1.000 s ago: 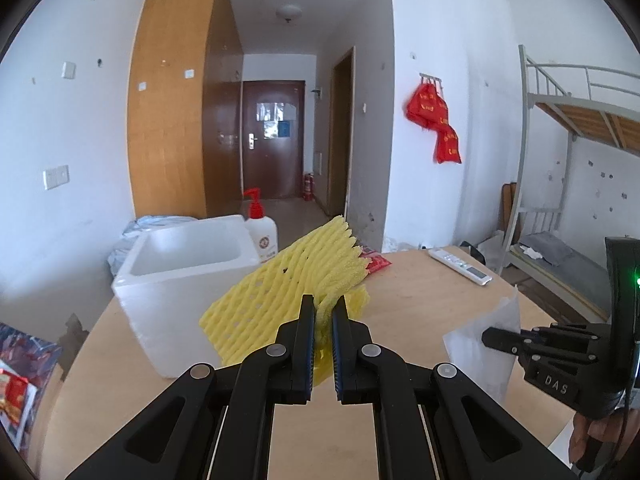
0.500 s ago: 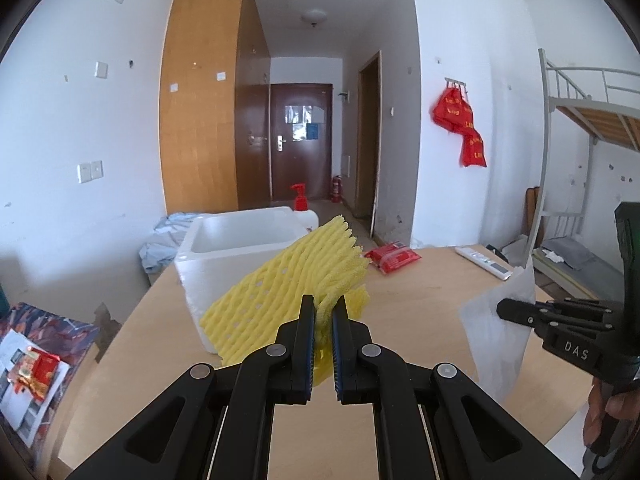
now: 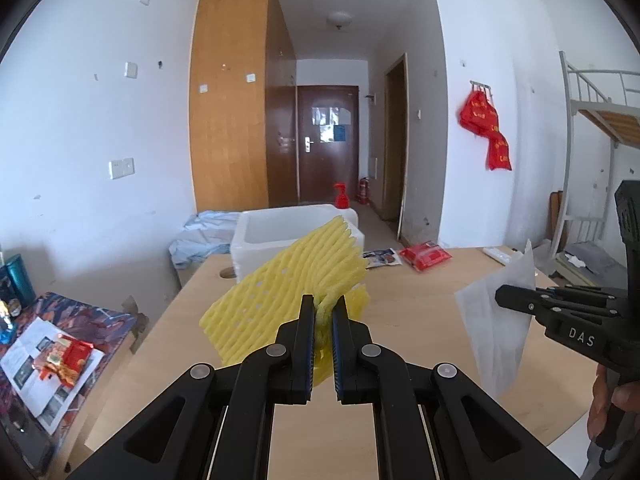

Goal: Organize soft objects
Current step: 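Carry the yellow foam net and white tissue over the white foam box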

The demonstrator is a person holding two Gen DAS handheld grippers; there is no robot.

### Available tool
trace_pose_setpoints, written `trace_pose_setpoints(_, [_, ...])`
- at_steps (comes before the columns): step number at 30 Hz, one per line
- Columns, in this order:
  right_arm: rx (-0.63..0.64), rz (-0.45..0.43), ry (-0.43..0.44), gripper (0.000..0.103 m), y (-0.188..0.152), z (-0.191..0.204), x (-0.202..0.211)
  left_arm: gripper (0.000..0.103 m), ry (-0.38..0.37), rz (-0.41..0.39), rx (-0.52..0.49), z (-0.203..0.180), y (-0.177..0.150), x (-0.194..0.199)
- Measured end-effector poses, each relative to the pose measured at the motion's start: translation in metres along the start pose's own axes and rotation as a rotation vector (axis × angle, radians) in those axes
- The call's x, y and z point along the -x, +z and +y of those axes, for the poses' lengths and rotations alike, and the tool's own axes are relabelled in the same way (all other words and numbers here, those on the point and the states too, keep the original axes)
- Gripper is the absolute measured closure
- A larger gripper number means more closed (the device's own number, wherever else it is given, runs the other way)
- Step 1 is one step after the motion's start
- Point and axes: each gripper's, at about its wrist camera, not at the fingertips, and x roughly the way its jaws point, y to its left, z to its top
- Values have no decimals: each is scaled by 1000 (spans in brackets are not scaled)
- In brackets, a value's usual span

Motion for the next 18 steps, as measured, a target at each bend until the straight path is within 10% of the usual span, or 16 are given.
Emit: trace_pose_setpoints(18, [82,-23,87,97,18,44,-9,95,-1,47,40,10,-20,-1])
